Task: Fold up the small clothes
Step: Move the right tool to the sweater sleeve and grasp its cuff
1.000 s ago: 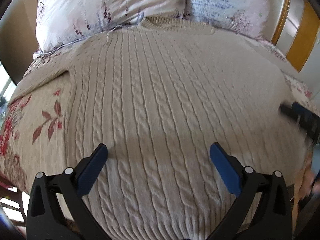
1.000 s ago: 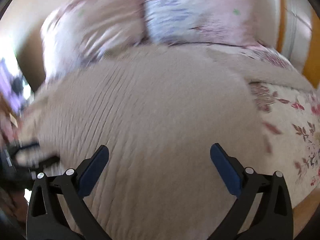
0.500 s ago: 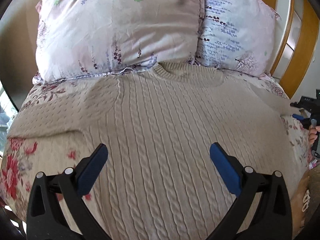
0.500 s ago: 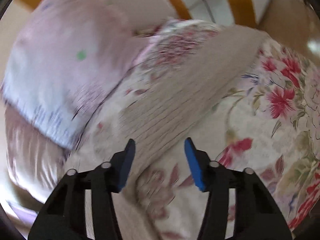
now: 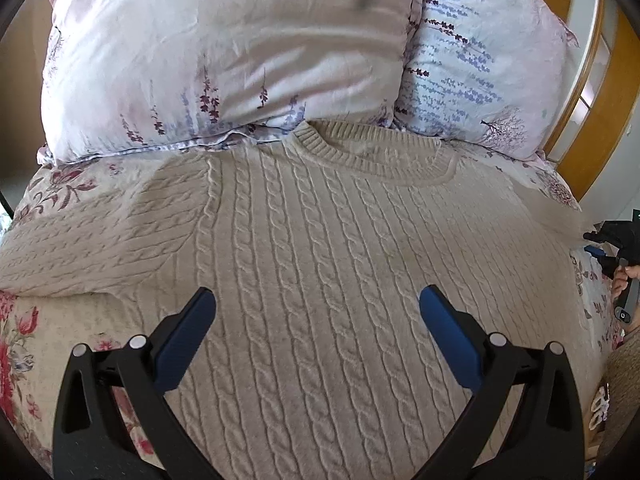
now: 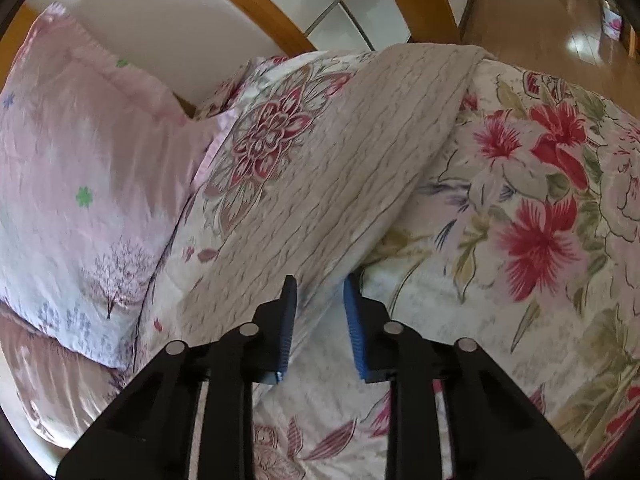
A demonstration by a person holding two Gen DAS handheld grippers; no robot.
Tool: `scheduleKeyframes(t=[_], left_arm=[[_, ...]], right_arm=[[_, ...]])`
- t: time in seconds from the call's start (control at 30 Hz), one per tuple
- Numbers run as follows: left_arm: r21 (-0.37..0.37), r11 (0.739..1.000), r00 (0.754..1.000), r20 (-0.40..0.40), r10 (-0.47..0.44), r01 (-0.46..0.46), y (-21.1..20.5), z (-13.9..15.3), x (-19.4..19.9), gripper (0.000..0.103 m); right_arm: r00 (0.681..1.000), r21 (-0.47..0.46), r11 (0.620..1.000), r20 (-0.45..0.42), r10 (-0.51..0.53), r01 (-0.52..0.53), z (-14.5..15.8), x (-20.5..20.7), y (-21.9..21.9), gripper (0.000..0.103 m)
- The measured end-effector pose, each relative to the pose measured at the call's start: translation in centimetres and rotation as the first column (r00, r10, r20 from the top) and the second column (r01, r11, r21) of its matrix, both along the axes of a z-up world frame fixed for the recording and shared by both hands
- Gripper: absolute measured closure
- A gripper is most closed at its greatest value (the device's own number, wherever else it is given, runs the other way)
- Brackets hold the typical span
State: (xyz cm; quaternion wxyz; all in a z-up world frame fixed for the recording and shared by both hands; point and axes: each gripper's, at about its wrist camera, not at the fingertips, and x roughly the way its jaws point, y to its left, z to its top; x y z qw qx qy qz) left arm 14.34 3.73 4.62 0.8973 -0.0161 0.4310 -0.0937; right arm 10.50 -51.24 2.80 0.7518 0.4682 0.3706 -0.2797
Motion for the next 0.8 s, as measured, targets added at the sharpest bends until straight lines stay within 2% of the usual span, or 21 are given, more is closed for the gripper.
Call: scheduleKeyframes(t=[0.13,0.23,0.27,0.3,0.4,0.6,0.67,0.8], left_arm=[[0.003,1.0,0.999,0.031,-0.01,0.01,-0.2,-0.2,0.4,0.002],[-0.017,1.0,1.0,0.017,-0.01,0.011,-0.3,-0.6,0.9,0.002],[-0.029,1.0,1.0,0.01,-0.009,0.009,-0.2,-0.7,1.0,0.002],[-0.047,0.999,1.0,0.001,-0.004,0.004,-0.1,-0.8,1.2,0.002],[-0.079,0.997,1.0,-0.012,-0.002,0.001,0.1,-1.1,1.5,0.002],[-0.101,0.995,0.999,0.034,-0.003,0.007,0.4,-0.9,1.4,0.002],[-0.115,0.993,0.999,0.033,0.001,0.003,0.5,-0.9,1.6,0.002],[-0.134,0.991,0.998,0.044,0.033,-0.027,0.8,-0.9,1.7,0.002]], right_arm=[[1.0,-0.017,1.0,0.012,-0.015,0.015,-0.1,-0.2,-0.3,0.081],[0.998,-0.004,0.999,0.041,-0.04,0.04,-0.4,-0.5,-0.7,0.082],[0.998,-0.012,0.999,0.039,-0.042,0.043,-0.4,-0.5,-0.8,0.084],[0.999,-0.021,0.999,0.03,-0.037,0.038,-0.5,-0.4,-0.8,0.091],[0.999,-0.072,0.997,0.04,-0.009,0.012,0.3,-0.3,-0.4,0.093],[0.983,-0.251,0.963,0.124,0.135,-0.1,5.4,1.3,2.8,0.093],[0.966,-0.295,0.942,0.152,0.21,-0.159,7.1,2.3,4.8,0.093],[0.904,-0.322,0.899,0.208,0.373,-0.297,9.3,4.0,9.5,0.093]])
